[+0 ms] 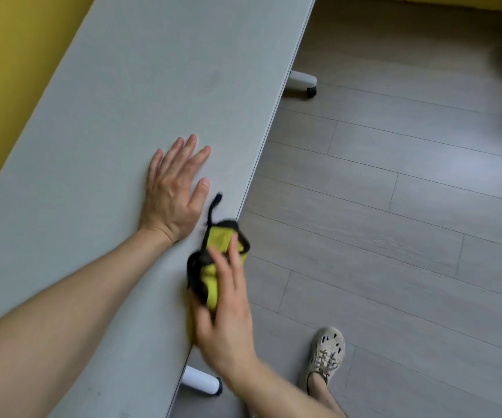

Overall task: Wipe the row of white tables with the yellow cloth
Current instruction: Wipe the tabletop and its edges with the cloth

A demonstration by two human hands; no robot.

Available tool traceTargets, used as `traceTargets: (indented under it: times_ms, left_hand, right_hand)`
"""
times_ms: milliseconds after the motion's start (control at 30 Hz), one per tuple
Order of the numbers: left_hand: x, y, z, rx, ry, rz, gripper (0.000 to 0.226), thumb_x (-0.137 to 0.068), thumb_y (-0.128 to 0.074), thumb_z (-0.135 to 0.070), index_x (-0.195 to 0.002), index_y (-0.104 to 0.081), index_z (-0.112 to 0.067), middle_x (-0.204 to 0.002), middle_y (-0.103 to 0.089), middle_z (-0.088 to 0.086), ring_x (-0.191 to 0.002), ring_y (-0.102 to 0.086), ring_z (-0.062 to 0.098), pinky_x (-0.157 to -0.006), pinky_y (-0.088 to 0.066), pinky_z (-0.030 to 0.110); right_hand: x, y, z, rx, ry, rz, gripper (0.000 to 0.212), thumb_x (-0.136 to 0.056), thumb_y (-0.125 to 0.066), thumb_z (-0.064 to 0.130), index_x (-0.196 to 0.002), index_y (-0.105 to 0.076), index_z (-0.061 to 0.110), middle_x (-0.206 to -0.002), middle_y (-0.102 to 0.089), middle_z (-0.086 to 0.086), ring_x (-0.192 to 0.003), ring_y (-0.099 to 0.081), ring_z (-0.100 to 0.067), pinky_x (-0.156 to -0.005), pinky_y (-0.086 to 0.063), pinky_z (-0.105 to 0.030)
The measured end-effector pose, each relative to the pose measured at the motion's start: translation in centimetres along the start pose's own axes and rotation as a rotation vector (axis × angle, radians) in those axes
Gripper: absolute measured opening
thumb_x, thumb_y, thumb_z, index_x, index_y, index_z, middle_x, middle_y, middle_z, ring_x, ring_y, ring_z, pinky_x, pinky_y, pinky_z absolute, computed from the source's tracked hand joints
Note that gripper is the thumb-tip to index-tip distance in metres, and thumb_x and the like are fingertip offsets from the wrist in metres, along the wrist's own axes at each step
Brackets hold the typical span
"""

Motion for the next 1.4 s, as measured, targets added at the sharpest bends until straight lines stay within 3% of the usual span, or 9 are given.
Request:
traceTargets:
  times_ms: [100,367,500,667,800,967,1067,1233,1400]
  left_hand:
    - [0.0,0.0,0.1,0.042,0.01,-0.001,0.059,-0.104,-0.043,-0.038,-0.16,-0.054,-0.022,-0.174,-0.041,0.006,-0.164,-0.032,0.027,-0.134,-0.017,0.057]
    - [4.1,1.0,0.8,0.175,-0.041,0.038,0.053,-0.102,-0.049,-0.019,-0.153,-0.061,-0.009,-0.168,-0.046,0.018,-0.159,-0.039,0.035,-0.136,-0.019,0.045]
    - [13.9,3.0,1.7,0.152,-0.093,0.064,0.051,-0.11,-0.046,-0.02,-0.16,-0.054,-0.013,-0.174,-0.039,0.011,-0.164,-0.033,0.029,-0.136,-0.02,0.049]
    - [24.3,4.9,2.1,0.049,-0.06,0.054,0.055,-0.113,-0.041,-0.03,-0.167,-0.044,-0.02,-0.179,-0.029,0.004,-0.167,-0.023,0.025,-0.133,-0.023,0.061]
    - [26.4,5.1,1.7,0.006,-0.046,0.002,0.054,-0.112,-0.044,-0.031,-0.165,-0.047,-0.022,-0.178,-0.032,0.004,-0.167,-0.026,0.025,-0.131,-0.026,0.061]
    - [26.2,4.8,1.6,0.027,-0.032,-0.015,0.054,-0.111,-0.044,-0.031,-0.164,-0.048,-0.024,-0.177,-0.034,0.002,-0.166,-0.026,0.023,-0.133,-0.023,0.057]
    - [26.3,4.7,1.7,0.031,-0.039,-0.029,0.054,-0.111,-0.044,-0.032,-0.163,-0.05,-0.024,-0.176,-0.036,0.003,-0.165,-0.028,0.024,-0.132,-0.024,0.058]
    - [26.2,4.3,1.9,0.043,-0.046,-0.011,0.054,-0.11,-0.041,-0.033,-0.163,-0.05,-0.023,-0.176,-0.036,0.004,-0.165,-0.029,0.027,-0.133,-0.022,0.056]
    - [26.5,4.0,2.3,0.122,-0.053,0.029,0.053,-0.11,-0.041,-0.032,-0.159,-0.053,-0.015,-0.174,-0.039,0.012,-0.164,-0.031,0.033,-0.133,-0.022,0.058]
  right_hand:
    - [3.1,-0.9,0.1,-0.028,-0.007,0.002,0.092,-0.086,-0.066,-0.008,-0.165,-0.041,0.032,-0.182,-0.008,0.015,-0.167,-0.018,-0.011,-0.126,-0.038,-0.05]
    - [-11.7,2.1,1.5,0.073,-0.023,-0.269,0.055,-0.101,-0.067,0.017,-0.154,-0.055,0.027,-0.175,-0.036,0.005,-0.157,-0.036,-0.01,-0.117,-0.036,-0.024]
    - [-3.1,-1.4,1.5,0.062,-0.049,-0.329,0.058,-0.098,-0.065,0.013,-0.153,-0.056,0.028,-0.173,-0.039,0.008,-0.157,-0.036,-0.002,-0.123,-0.04,-0.036]
    - [15.1,-5.3,1.4,0.011,-0.017,-0.101,0.077,-0.092,-0.066,-0.001,-0.159,-0.049,0.032,-0.179,-0.021,0.018,-0.164,-0.024,-0.006,-0.127,-0.037,-0.035]
    - [8.9,-4.5,1.9,0.013,-0.041,-0.19,0.06,-0.094,-0.064,0.014,-0.152,-0.056,0.024,-0.173,-0.039,0.004,-0.159,-0.034,-0.005,-0.122,-0.029,-0.014]
    - [-3.4,-1.1,1.6,0.142,-0.093,-0.327,0.056,-0.101,-0.065,0.02,-0.155,-0.054,0.023,-0.164,-0.051,0.004,-0.151,-0.045,-0.014,-0.119,-0.036,-0.024]
    - [2.1,-3.0,1.9,0.139,-0.076,-0.343,0.055,-0.098,-0.068,0.012,-0.151,-0.058,0.021,-0.162,-0.053,0.0,-0.151,-0.047,-0.017,-0.123,-0.039,-0.033]
    - [22.9,-8.4,2.4,0.02,-0.063,-0.16,0.076,-0.089,-0.067,-0.005,-0.155,-0.054,0.03,-0.173,-0.037,0.005,-0.162,-0.03,-0.008,-0.124,-0.028,-0.016]
    - [15.0,-6.4,2.1,0.022,-0.071,-0.214,0.058,-0.096,-0.067,0.005,-0.148,-0.058,0.03,-0.167,-0.045,0.001,-0.156,-0.038,-0.005,-0.117,-0.027,-0.008]
Point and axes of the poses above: each hand's wrist, its own x-axis away from the middle knuckle, its own y-axis out of the back of the hand, z = x × y, the point moved 2 cm from there along -x, towards the middle knuckle
